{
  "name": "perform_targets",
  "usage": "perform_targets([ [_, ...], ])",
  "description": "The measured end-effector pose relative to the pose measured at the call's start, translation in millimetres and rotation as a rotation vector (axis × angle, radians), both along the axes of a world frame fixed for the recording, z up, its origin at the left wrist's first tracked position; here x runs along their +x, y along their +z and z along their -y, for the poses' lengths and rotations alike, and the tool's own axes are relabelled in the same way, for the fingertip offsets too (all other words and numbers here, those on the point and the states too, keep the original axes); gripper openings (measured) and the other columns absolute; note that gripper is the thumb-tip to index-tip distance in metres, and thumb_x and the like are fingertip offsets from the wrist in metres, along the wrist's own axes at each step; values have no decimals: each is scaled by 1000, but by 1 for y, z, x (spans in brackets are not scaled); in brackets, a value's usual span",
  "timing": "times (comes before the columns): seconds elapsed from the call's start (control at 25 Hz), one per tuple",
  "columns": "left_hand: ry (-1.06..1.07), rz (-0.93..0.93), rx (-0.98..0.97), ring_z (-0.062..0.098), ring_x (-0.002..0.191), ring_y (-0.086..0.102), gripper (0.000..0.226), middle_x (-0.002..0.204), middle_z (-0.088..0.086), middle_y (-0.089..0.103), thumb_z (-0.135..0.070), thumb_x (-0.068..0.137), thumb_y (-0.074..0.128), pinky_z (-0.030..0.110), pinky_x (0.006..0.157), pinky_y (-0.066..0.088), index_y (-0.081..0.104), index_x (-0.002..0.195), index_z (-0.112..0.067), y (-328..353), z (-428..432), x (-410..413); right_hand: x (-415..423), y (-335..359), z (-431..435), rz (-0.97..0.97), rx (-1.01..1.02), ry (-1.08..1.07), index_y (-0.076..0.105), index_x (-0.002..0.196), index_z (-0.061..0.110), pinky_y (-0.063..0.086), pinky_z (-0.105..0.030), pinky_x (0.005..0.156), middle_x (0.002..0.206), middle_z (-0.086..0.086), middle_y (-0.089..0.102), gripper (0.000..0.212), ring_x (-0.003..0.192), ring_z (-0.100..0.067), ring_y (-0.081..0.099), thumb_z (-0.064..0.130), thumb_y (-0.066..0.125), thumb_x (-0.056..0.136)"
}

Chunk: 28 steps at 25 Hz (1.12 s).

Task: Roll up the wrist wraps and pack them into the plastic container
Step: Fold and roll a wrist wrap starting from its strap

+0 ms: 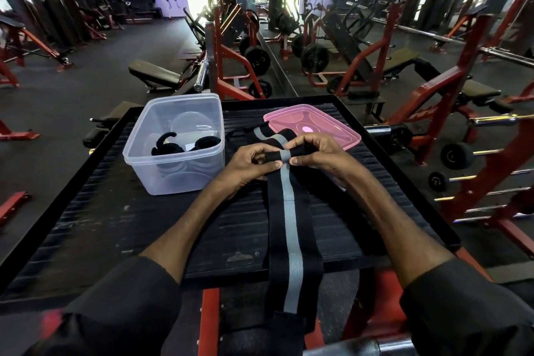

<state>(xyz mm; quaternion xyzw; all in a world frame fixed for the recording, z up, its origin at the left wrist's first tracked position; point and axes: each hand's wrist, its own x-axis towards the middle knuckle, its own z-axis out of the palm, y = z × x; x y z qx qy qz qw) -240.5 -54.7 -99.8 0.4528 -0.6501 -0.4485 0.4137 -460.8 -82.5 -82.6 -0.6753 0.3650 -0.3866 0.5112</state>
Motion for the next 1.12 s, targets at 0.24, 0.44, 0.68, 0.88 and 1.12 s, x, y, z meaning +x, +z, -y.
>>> perform_targets([
  [0.24, 74, 7, -156, 0, 92, 70, 35, 104, -5, 74, -4, 78, 83, 17, 77, 55, 71, 110, -13, 1, -3, 6, 7, 15, -8, 106, 201, -28, 70, 118, 16, 45, -18, 68, 100, 3, 75, 26, 88, -5, 66, 12, 70, 92],
  [0.44, 69, 12, -235, 0, 96, 71, 36, 105, -5, 74, 2, 76, 84, 16, 88, 53, 72, 108, -10, 0, -8, 11, 6, 8, -15, -175, 71, 27, 69, 114, 10, 41, -23, 67, 93, 1, 66, 25, 79, -9, 58, 29, 65, 99],
  [0.68, -35, 47, 10, -4, 90, 68, 29, 105, -5, 72, -14, 93, 71, 16, 65, 54, 66, 122, -13, 3, -18, 14, 6, -3, -17, -62, -197, 1, 69, 114, 1, 52, -25, 83, 102, -8, 68, 23, 93, -11, 64, 12, 72, 94],
  [0.88, -68, 47, 53, -1, 94, 69, 25, 108, -6, 71, -21, 97, 66, 20, 65, 57, 66, 122, -16, 5, -26, 14, 7, -15, -15, -95, -328, -22, 70, 112, 1, 56, -33, 87, 104, -13, 73, 29, 95, -15, 69, 6, 79, 84],
  [1.12, 16, 59, -50, 7, 81, 63, 27, 95, 14, 67, -18, 84, 81, 19, 62, 56, 72, 110, -18, 2, -27, 12, 6, 5, -20, -45, 98, 41, 69, 111, 0, 57, -24, 79, 95, -6, 72, 29, 87, -13, 69, -2, 77, 84],
])
